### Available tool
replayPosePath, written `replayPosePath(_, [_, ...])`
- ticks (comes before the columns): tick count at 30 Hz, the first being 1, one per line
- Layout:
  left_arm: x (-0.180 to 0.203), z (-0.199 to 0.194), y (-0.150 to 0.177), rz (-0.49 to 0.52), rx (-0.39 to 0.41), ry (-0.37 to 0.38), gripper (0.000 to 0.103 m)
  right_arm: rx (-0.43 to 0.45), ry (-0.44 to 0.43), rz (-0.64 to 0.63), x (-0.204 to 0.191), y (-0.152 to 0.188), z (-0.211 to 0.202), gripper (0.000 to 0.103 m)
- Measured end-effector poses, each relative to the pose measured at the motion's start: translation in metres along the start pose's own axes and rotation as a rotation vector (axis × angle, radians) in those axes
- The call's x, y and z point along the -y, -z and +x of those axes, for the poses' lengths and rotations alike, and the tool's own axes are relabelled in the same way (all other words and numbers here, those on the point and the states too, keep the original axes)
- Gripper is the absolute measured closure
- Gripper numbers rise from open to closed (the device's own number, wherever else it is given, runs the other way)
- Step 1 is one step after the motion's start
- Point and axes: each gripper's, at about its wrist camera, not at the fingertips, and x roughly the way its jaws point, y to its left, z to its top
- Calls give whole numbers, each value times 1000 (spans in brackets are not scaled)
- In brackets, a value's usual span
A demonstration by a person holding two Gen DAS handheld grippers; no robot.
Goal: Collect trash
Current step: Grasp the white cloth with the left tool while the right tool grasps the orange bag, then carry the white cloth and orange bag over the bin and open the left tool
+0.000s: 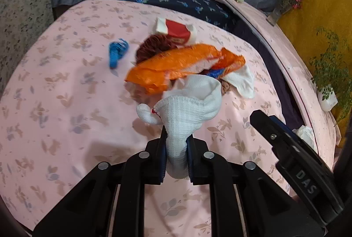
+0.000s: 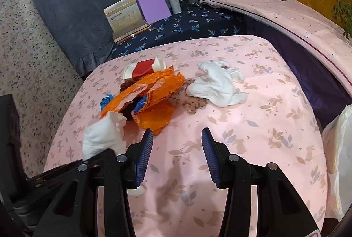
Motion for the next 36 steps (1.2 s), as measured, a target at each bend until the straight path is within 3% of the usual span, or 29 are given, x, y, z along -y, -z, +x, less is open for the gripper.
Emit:
replayPosePath(10, [-39,-40,-20,-52,100,-65,89,-3,-45,29,-16,-17,14,57])
replayPosePath(23, [-46,-14,-47,-33,103,-110,89,-42,-62,119,-10,-39,64,62])
replayPosePath(24, [-45,-11,-49,-29,101,-110,88,-44,-64,122,-10,-40,67,64])
replayPosePath(26, [-42,-5,-53,-23,94,-111,89,-60,-68,125,-9,-40,73,80])
replayPosePath(31, [-32,-2,-53,-6,90,-105,89,-48,-74,135,-3,-34,64,97])
replayPosePath(36, [-16,-9,-47,15,95,-94,89,5,-67,133,6,-32,31,98])
